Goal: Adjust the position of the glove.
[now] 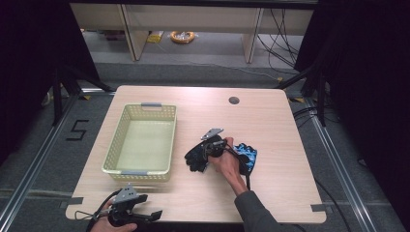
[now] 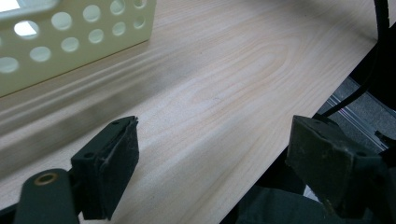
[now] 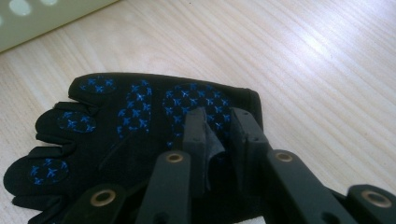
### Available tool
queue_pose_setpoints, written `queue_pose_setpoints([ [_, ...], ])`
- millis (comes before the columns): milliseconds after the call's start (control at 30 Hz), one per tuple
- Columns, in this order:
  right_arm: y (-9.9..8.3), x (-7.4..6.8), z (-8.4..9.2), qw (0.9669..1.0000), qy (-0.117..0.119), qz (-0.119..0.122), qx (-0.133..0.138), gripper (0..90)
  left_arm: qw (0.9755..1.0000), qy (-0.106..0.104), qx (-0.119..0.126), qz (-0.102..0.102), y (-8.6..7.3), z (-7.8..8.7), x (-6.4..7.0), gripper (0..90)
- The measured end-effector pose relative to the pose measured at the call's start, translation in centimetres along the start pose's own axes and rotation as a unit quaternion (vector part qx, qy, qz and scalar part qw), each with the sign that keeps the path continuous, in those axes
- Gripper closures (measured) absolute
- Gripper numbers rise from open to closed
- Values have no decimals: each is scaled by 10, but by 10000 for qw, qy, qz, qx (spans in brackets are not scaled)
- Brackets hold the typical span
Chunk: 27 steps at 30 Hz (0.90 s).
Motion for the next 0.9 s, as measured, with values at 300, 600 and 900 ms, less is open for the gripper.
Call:
queue_pose_setpoints([
  [300, -1, 4, 2, 9998, 12, -53, 214, 900, 10000, -33, -40, -7, 0, 0, 0, 161],
  [600, -12, 3, 23, 9979, 362, -361, 401, 900, 10000, -28, 25, 11, 1, 0, -1, 161],
  [900, -11, -7, 34, 9963, 535, -166, 654, 828, 10000, 8, -17, -29, 0, -1, 0, 161],
])
Point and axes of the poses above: each handheld gripper's, and its own axes: z roughly backward along the jaws, y roughly out of its top, x roughly to its right, the point moved 8 cm from there along -z, roughly forward along the jaws, and after that the axes turned 13 degrees about -x, right-handed, at the moved point
